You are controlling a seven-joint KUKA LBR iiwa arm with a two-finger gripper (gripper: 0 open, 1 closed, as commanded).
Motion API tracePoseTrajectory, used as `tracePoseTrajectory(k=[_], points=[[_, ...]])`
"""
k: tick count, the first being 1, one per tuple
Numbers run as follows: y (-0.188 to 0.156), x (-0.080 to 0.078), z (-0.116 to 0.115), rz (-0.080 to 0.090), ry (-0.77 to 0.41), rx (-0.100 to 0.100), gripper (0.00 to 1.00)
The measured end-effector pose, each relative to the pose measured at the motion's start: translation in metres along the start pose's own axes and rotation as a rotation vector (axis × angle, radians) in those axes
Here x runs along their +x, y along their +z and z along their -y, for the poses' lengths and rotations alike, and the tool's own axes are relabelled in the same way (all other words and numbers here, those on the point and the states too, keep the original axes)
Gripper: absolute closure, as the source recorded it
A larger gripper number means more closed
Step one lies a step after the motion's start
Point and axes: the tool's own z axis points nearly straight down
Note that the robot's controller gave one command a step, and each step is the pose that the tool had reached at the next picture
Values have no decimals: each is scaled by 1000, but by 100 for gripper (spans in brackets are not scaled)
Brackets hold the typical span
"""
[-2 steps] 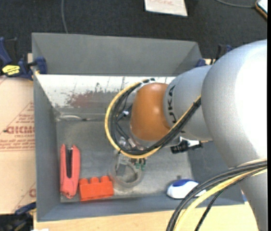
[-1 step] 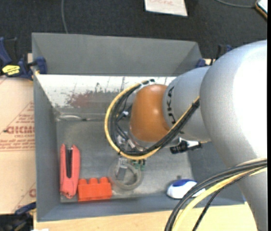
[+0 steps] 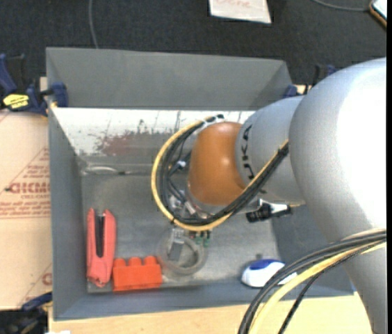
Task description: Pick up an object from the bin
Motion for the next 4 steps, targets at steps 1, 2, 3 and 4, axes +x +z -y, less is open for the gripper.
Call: tracePoseTrajectory(k=[1,2,3,4], points=[[-19,31,30,7,-9,0,0],[-20,5,14,4,-15,-2,0],[-20,5,14,4,-15,-2,0],[1,-27,54,12,-250,-1,100]])
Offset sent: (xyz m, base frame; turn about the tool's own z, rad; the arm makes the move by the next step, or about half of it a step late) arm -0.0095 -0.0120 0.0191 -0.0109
